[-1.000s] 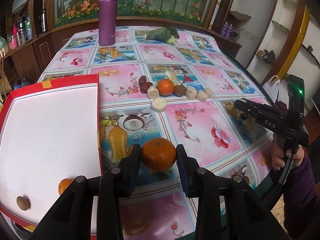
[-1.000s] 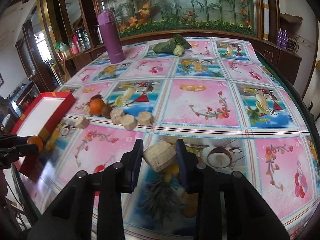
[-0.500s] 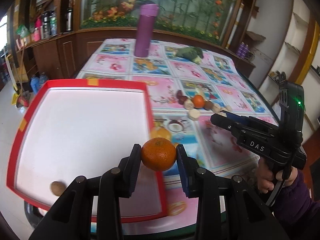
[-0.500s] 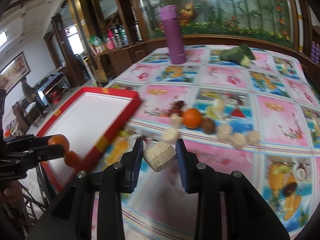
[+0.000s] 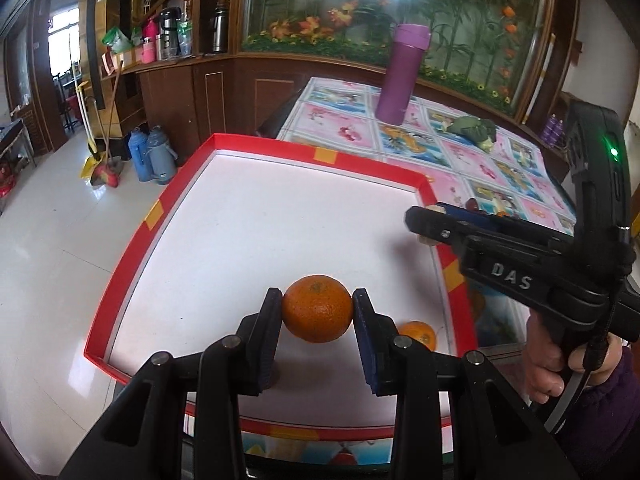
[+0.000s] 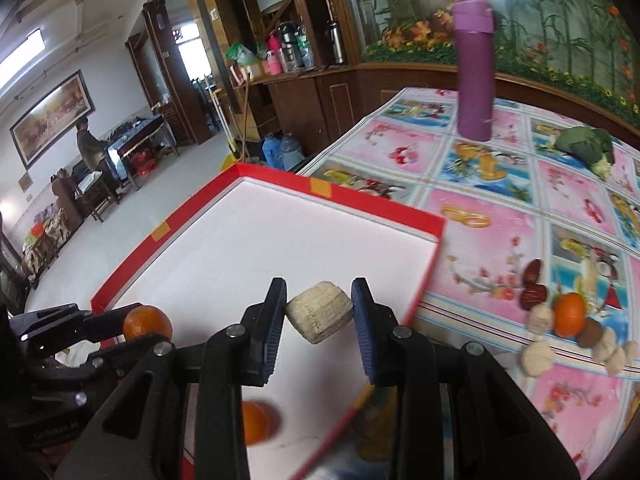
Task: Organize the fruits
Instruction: 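Lower the orange and white cube into the red tray and open both tools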
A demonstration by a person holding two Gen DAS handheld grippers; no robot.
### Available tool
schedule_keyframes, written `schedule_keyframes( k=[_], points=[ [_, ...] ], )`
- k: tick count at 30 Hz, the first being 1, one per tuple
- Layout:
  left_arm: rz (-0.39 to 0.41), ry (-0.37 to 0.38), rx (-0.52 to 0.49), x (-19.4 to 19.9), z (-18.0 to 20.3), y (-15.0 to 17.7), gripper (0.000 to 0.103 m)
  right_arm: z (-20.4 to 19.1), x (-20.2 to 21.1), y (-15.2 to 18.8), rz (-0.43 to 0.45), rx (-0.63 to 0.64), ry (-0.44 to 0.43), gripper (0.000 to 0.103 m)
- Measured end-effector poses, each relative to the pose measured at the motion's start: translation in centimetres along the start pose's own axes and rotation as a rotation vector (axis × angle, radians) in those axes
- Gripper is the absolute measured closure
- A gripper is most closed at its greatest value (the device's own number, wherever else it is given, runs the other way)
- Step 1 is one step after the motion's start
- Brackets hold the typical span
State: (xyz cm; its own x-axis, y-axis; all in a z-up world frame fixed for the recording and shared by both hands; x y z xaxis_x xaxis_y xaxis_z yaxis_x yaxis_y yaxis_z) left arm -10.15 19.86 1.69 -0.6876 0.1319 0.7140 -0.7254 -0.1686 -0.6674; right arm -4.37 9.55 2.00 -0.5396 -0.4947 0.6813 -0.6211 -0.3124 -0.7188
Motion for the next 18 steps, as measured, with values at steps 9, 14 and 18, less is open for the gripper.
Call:
schedule_keyframes(
  k=[9,14,18],
  points=[
    [-0.021,-0.040,0.024,-1.0,-1.5,0.1,0.068,-1.3,-2.7,1.0,-0.078,0.068,-0.006,0.067],
    [-0.040,-0.070,0.039,-1.5,-1.8,0.3,0.067,-1.1,-3.0,1.5,-0.112,0.074,-0.024,0.067],
    [-0.048,-0.098,0.048,-1.5,-1.8,0.1,0.065,-1.1,-2.5,1.4,-0.132,0.083,-0.048,0.066]
  ],
)
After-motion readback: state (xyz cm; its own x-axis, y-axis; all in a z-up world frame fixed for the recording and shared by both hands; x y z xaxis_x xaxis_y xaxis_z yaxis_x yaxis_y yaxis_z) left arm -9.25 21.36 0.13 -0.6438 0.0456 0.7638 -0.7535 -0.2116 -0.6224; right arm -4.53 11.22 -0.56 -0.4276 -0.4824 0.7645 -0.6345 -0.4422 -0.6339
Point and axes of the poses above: each gripper's, at about its wrist camera, not at the fingertips, and x roughly against the way its jaws point, z to its right, y to its underside, the point moved 4 cm from there along -x, roughly the way its jaws point, and after that the axes turned 7 degrees about y, right-handed, at the moved point
